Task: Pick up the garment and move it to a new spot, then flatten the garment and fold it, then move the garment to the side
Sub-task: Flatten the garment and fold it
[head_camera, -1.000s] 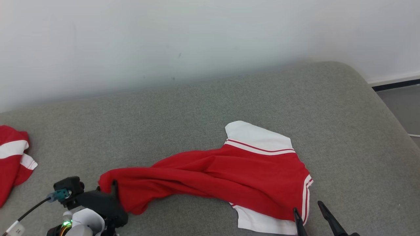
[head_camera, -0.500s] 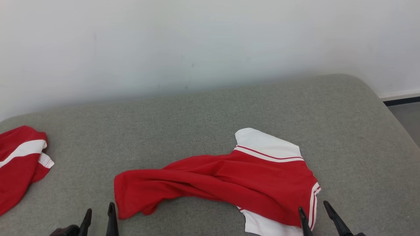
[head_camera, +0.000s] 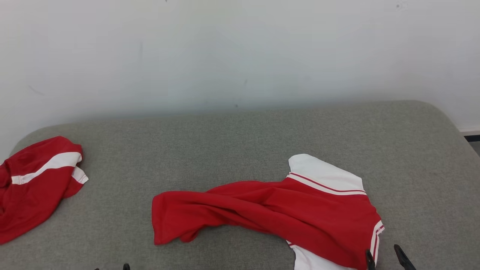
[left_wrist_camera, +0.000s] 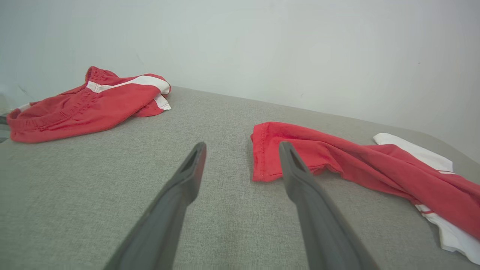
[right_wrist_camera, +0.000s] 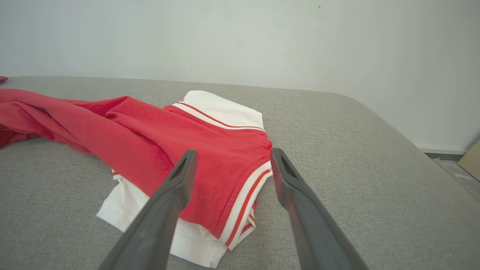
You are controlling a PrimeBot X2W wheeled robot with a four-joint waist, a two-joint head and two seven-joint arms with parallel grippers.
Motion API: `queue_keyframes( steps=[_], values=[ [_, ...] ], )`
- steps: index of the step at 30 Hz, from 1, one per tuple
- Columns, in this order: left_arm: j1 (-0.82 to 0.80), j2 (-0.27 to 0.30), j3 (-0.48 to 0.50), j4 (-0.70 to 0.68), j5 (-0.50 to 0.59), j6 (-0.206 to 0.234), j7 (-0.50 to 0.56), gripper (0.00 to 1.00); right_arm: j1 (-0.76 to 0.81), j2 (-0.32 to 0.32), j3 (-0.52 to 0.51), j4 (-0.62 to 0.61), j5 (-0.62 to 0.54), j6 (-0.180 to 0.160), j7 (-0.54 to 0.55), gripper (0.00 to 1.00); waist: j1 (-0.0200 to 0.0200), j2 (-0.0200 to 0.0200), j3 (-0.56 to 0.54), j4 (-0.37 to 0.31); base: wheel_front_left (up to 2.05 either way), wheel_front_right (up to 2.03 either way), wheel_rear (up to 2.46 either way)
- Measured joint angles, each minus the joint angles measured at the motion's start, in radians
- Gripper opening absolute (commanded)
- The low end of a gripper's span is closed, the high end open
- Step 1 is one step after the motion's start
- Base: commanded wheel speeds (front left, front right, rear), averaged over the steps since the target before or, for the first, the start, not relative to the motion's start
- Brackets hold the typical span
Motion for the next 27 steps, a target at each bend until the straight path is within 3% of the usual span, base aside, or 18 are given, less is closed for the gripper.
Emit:
queue_keyframes(
  steps=[11,27],
  values=[
    [0.026,-0.009,0.026,-0.022,0.010,-0.012,0.000,1.00,-0.011,0.000,-0.049,0.083,0.037,0.000,0.071,1.00,0.0000,0.0000,-0.019,0.031,0.00,0.00,0.00],
    [0.023,-0.010,-0.006,-0.024,0.006,-0.013,0.000,1.00,-0.219,0.001,-0.087,0.216,0.299,0.000,0.507,1.00,0.0001,0.0000,0.000,0.042,0.00,0.00,0.00]
  ],
)
